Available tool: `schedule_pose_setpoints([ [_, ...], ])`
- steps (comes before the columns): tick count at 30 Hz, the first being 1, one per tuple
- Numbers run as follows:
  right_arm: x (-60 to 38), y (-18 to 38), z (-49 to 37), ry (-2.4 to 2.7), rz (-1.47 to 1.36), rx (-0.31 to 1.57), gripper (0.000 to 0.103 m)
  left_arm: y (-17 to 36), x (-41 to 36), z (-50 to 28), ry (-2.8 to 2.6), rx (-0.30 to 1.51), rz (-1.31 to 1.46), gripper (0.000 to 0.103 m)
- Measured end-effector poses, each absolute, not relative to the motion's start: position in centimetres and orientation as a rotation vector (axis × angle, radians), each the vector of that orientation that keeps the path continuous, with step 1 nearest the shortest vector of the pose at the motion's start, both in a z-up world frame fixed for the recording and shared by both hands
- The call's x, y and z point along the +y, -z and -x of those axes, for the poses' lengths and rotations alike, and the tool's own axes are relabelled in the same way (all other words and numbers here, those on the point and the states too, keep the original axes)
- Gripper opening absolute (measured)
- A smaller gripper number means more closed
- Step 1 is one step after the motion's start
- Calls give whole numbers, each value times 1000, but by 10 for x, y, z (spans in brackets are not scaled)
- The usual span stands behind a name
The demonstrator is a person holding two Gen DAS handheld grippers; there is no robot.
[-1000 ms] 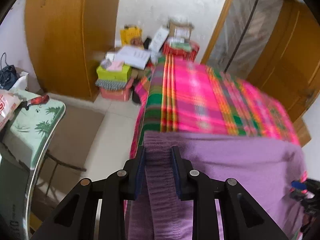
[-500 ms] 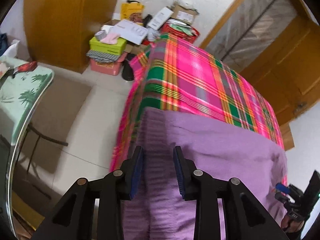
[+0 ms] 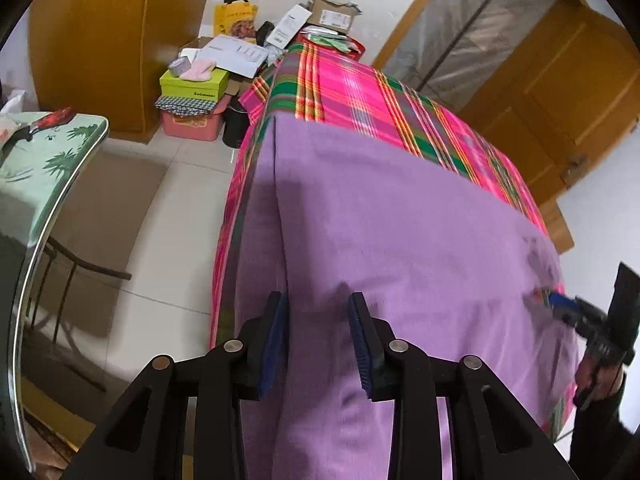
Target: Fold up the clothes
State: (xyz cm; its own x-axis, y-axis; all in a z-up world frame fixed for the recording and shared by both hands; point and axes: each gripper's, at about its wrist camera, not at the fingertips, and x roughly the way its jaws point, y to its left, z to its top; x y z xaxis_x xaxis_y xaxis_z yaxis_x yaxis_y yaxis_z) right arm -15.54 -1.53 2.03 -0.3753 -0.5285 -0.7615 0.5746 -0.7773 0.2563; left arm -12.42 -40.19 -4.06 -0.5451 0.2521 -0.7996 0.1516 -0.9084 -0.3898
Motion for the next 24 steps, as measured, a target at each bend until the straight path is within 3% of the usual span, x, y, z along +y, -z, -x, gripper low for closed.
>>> schedule_pose_setpoints([
  [8, 16, -15, 132, 2188, -1192, -58, 36, 43, -395, 113, -2675, -652, 1462, 35],
  [9, 20, -13, 129, 2193, -1197, -77, 36, 44, -394, 113, -2684, -646, 1468, 25],
  [13, 35, -10, 122, 2215, -1211, -141, 36, 44, -393, 111, -2750, -628, 1475, 23],
  [15, 41, -10, 119, 2228, -1214, -160, 36, 40, -397, 106, -2811, -636, 1454, 4],
  [19, 54, -10, 115, 2253, -1215, -188, 36, 40, -415, 94, -2857, -730, 1408, 4],
  [23, 61, -6, 114, 2271, -1229, -203, 36, 52, -419, 95, -2879, -691, 1432, 4],
  [24, 62, -5, 114, 2275, -1234, -207, 36, 53, -423, 95, -2947, -669, 1469, 0],
])
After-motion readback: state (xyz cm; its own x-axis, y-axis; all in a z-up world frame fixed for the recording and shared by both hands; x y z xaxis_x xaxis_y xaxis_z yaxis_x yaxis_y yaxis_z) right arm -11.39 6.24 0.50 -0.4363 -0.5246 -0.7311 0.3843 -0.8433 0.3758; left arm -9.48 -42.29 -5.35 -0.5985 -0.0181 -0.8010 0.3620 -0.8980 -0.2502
